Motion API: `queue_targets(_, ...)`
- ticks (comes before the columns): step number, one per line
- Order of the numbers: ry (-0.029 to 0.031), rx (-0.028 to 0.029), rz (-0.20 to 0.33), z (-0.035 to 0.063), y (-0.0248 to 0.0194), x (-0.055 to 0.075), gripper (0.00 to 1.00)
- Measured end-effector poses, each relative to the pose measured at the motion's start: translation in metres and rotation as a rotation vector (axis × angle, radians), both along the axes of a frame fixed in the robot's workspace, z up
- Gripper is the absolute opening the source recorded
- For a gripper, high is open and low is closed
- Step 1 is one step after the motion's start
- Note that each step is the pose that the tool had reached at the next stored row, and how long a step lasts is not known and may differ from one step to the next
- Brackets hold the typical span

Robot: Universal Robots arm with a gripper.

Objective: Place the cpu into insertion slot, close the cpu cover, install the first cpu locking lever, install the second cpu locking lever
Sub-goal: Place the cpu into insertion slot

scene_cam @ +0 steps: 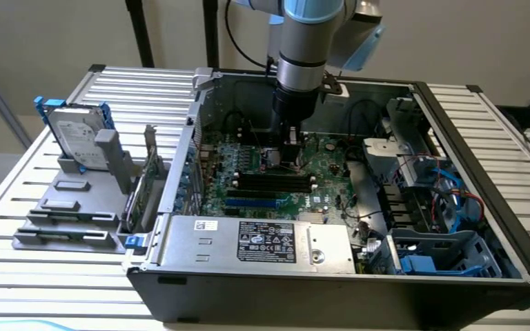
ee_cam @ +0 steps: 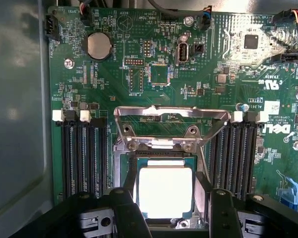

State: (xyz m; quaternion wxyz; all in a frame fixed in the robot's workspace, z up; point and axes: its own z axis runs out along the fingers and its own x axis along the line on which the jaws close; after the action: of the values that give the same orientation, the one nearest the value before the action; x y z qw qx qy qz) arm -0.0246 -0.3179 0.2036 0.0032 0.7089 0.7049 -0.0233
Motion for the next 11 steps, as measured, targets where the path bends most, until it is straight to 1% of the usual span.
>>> queue_targets(5,0.0007,-0.0007,-0.003,-0.0016,0.0019,0.0,0.54)
queue_targets(11,0.0023,-0.0011,-0.008,-0.0032,0.0022,-0.0001,0.54)
